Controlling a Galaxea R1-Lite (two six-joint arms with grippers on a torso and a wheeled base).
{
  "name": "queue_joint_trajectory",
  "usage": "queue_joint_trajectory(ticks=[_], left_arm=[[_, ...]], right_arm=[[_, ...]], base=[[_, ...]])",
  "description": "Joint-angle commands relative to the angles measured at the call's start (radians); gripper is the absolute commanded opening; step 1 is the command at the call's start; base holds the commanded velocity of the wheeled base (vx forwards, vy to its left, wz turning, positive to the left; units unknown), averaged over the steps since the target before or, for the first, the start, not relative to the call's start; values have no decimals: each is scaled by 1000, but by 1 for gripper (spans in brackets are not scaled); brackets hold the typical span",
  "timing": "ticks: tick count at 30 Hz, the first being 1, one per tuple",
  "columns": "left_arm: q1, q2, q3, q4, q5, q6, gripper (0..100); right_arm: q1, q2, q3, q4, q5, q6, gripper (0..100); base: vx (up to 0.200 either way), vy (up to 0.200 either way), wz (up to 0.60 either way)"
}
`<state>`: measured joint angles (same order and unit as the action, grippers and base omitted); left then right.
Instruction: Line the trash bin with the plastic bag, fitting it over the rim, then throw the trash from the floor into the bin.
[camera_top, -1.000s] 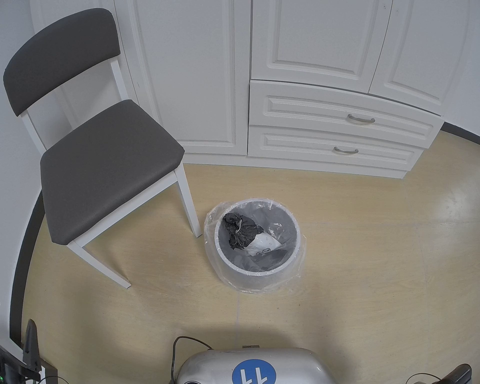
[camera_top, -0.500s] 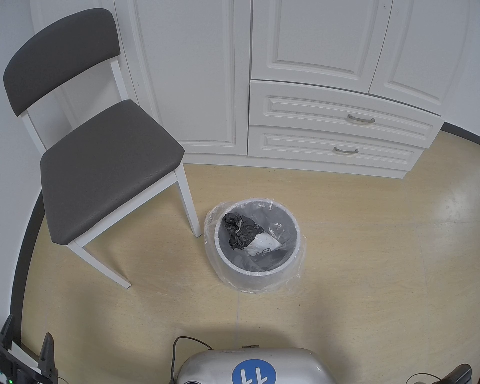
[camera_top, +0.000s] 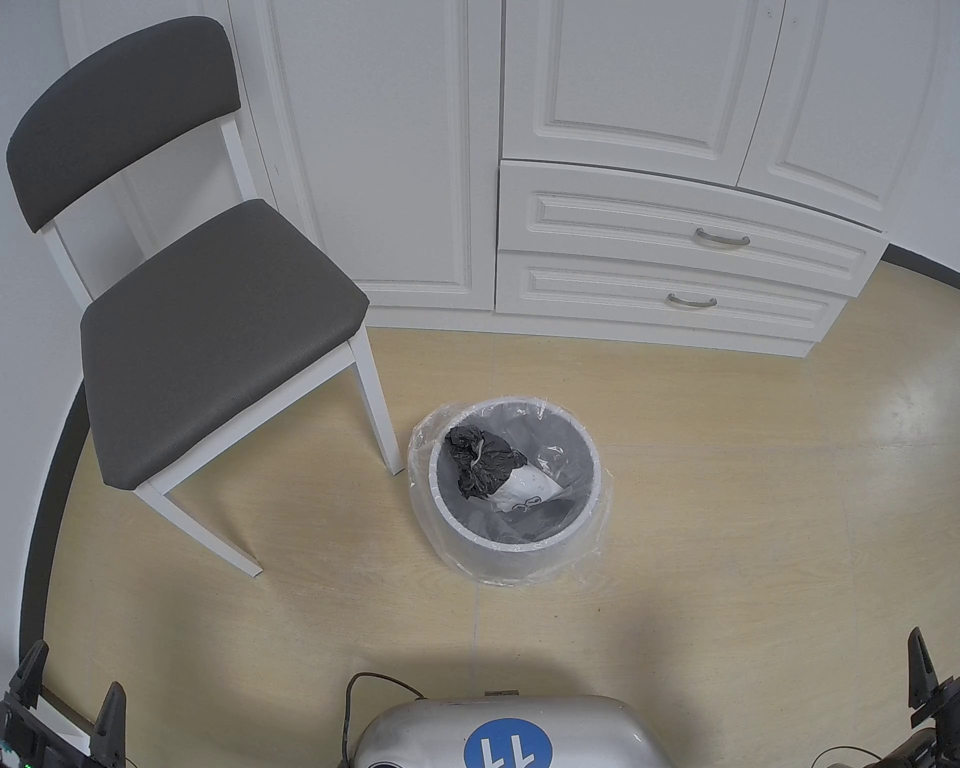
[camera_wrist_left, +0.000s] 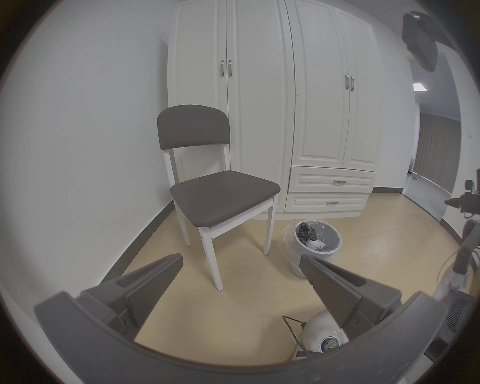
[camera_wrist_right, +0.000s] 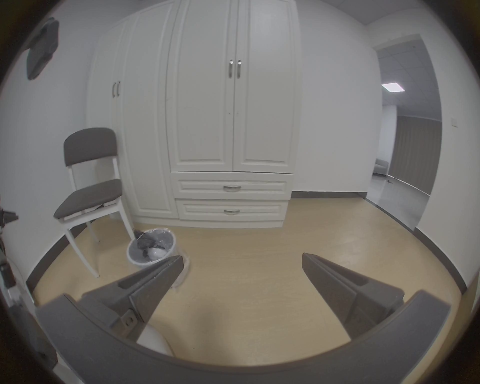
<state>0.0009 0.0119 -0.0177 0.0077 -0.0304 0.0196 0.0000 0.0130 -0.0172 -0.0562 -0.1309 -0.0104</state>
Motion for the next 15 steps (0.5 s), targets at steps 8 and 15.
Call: queue_joint_trajectory(ticks=[8,15], left_arm=[[1,-12,16,-2,-2,-3,100],[1,-12,16,-2,1,-9,100]], right_arm=[[2,-11,5,88,158,-40,100],[2,-13,16,61,154,3,100]], base=[[0,0,0],[0,0,0]])
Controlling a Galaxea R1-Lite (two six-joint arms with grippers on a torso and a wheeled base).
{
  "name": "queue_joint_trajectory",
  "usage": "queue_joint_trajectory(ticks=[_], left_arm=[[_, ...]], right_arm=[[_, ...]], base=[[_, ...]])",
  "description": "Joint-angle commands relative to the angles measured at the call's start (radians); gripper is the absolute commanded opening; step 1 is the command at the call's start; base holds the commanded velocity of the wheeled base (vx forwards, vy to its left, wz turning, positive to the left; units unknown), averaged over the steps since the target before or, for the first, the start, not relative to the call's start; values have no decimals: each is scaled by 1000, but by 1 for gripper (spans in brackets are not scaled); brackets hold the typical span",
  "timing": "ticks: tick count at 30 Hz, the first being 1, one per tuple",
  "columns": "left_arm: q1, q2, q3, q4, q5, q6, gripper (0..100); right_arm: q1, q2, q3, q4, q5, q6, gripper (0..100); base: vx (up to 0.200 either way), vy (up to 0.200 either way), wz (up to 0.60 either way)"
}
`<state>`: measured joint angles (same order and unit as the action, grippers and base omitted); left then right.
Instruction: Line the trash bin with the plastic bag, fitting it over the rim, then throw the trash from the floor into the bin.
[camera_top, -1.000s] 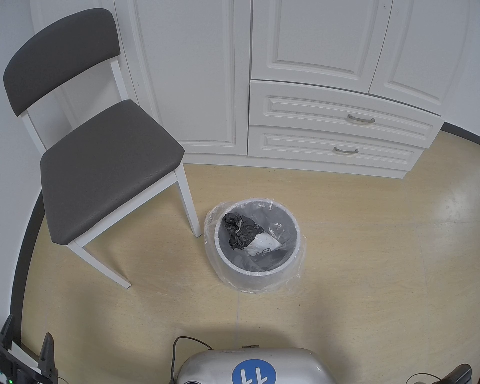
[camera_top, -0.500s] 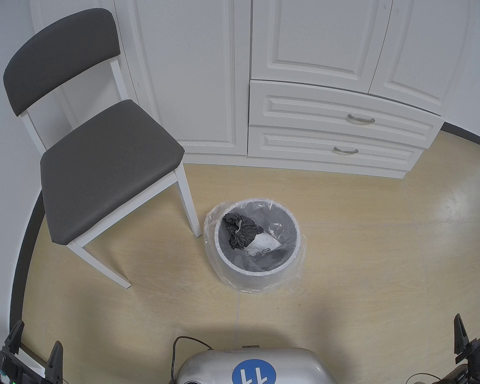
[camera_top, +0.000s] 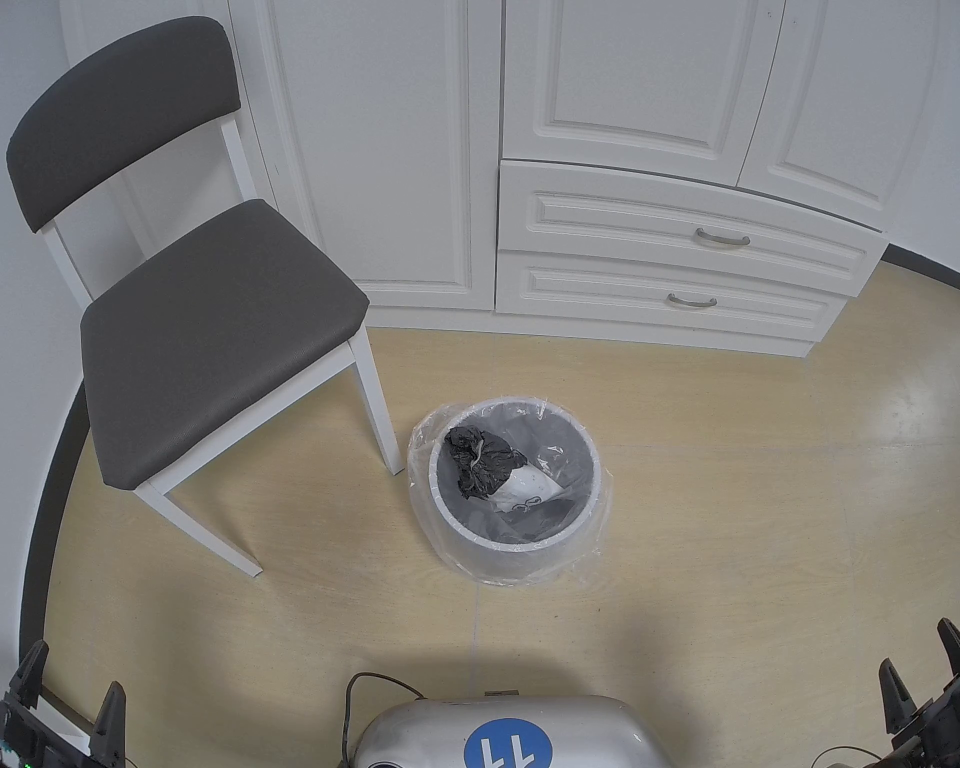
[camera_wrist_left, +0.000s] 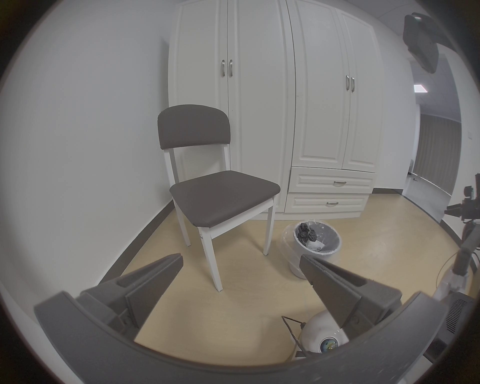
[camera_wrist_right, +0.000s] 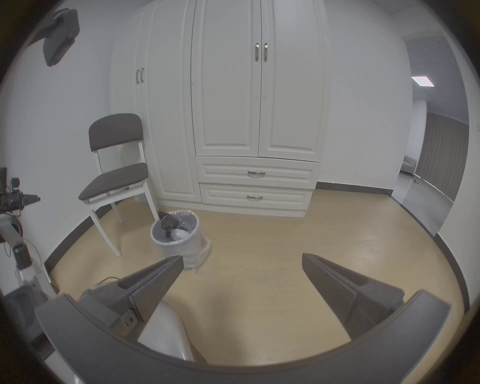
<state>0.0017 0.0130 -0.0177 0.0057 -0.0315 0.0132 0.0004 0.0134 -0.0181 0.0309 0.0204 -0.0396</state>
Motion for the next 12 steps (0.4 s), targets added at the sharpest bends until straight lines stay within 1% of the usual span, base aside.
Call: queue_joint_trajectory(ticks=[1,3,12], left_arm=[[0,-13,16,-1,2,-4,100],[0,-13,16,-1,2,-6,100],[0,-13,16,-3,1,1,100]], right_arm=[[1,-13,17,-26,3,35,100],[1,-13,17,-26,3,18,100],[1,-13,17,-26,3,17,100]], base=[[0,0,0],[0,0,0],[0,0,0]])
